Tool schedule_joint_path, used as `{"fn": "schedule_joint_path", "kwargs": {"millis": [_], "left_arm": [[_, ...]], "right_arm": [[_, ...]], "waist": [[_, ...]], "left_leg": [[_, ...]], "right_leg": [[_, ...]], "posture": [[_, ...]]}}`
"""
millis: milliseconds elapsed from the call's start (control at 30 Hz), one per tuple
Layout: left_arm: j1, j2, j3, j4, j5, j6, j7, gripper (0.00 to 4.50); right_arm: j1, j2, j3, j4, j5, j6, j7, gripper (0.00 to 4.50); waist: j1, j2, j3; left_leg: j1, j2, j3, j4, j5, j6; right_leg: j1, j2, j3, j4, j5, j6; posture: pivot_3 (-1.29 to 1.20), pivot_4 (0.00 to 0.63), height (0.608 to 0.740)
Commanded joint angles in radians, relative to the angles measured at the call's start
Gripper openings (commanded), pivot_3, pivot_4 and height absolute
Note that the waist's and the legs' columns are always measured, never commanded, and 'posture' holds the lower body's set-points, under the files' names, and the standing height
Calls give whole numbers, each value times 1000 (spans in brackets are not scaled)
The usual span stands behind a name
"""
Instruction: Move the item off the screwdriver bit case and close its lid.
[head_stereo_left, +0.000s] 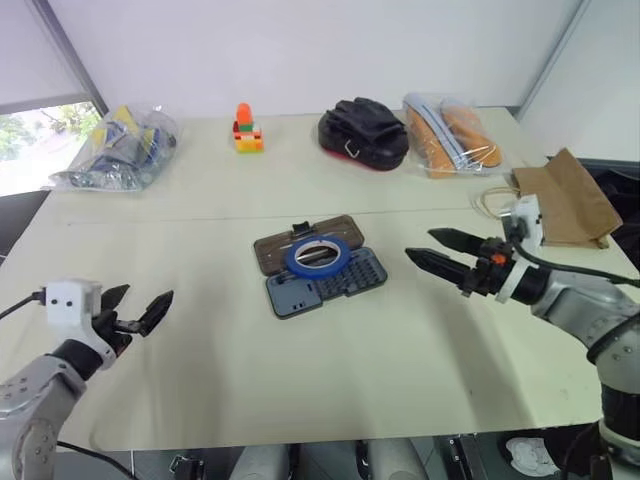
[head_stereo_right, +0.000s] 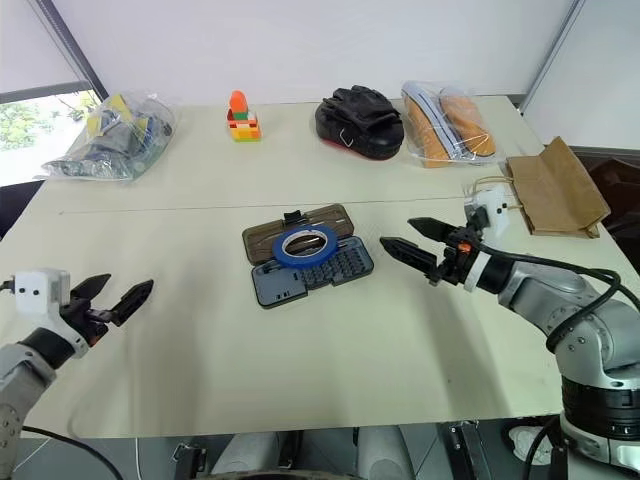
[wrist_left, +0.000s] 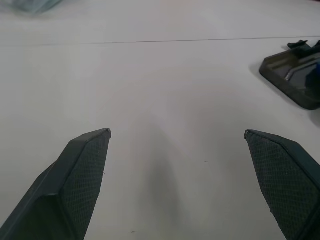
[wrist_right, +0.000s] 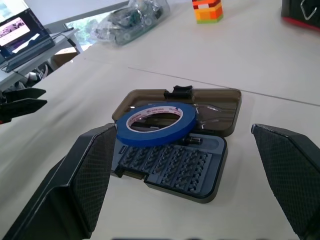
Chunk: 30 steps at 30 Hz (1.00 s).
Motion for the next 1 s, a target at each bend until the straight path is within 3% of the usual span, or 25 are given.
{"fn": "schedule_joint_path", "kwargs": {"millis": [33,1000], "left_arm": [[-2,0,14,-41,-3,-14,11,4477],[-29,31,12,14,21,-61,-14,4477]], "right_arm": [[8,6,1,-25,-14,-30,-6,4478],[-18,10,52,-7,-72,-76,10,4478]], "waist": [[0,0,0],[-1,0,0]], "left_leg": [[0,0,0,0,0,0],[0,1,0,-1,0,0]], "right_leg": [[0,0,0,0,0,0],[1,3,0,-4,1,-2]], "posture": [[0,150,740],[0,150,740]]}}
